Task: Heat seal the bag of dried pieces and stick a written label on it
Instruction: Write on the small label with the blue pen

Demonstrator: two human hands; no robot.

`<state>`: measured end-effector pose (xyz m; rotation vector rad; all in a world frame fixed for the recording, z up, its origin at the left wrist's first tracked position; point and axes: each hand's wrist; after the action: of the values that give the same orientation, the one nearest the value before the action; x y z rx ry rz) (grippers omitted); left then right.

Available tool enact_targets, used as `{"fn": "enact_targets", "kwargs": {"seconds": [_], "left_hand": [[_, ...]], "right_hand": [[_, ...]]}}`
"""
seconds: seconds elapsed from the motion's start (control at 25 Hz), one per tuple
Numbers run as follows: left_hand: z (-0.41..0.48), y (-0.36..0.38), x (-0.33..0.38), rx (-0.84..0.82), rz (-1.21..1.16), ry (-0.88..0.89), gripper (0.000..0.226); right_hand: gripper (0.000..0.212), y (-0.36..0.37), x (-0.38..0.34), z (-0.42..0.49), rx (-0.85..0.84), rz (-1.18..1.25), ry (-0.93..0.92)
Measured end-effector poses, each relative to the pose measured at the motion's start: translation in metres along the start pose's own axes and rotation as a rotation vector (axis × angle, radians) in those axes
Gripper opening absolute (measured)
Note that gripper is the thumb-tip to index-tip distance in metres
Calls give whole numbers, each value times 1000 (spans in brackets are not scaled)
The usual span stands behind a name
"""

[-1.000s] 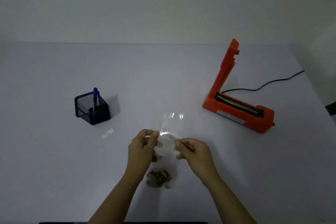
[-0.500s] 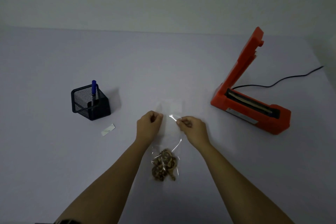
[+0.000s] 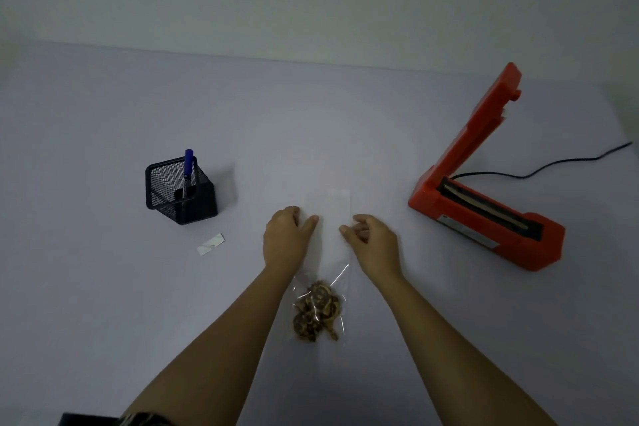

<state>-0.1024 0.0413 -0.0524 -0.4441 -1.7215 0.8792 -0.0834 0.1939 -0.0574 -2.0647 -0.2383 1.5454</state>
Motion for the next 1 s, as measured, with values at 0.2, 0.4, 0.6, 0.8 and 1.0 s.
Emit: {"fn": "enact_targets", "kwargs": {"seconds": [0.2, 0.4, 0.6, 0.8, 1.0], "left_hand": [[-17, -22, -1, 162, -81, 22, 46], [-33, -67, -29, 382, -231, -103, 34], [-26, -123, -77, 529, -270, -213, 42], [23, -157, -106, 271, -280, -184, 81], [58, -158, -122, 58, -306, -10, 80]], "right_hand": [[30, -5, -24, -6, 17, -83, -256], [25, 16, -61, -10, -105, -52, -405], [26, 65, -103, -11, -198, 5, -447], [41, 120, -156, -4, -329, 81, -324], [41, 162, -180, 8, -351, 88, -274]]}}
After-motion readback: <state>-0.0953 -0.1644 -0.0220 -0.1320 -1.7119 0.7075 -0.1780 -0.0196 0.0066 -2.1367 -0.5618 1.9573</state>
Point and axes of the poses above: each hand's wrist, its own z-axis towards the middle knuckle, its own y-axis out of the palm, x = y × z, and after that the axes turned 7 degrees about x, right-handed
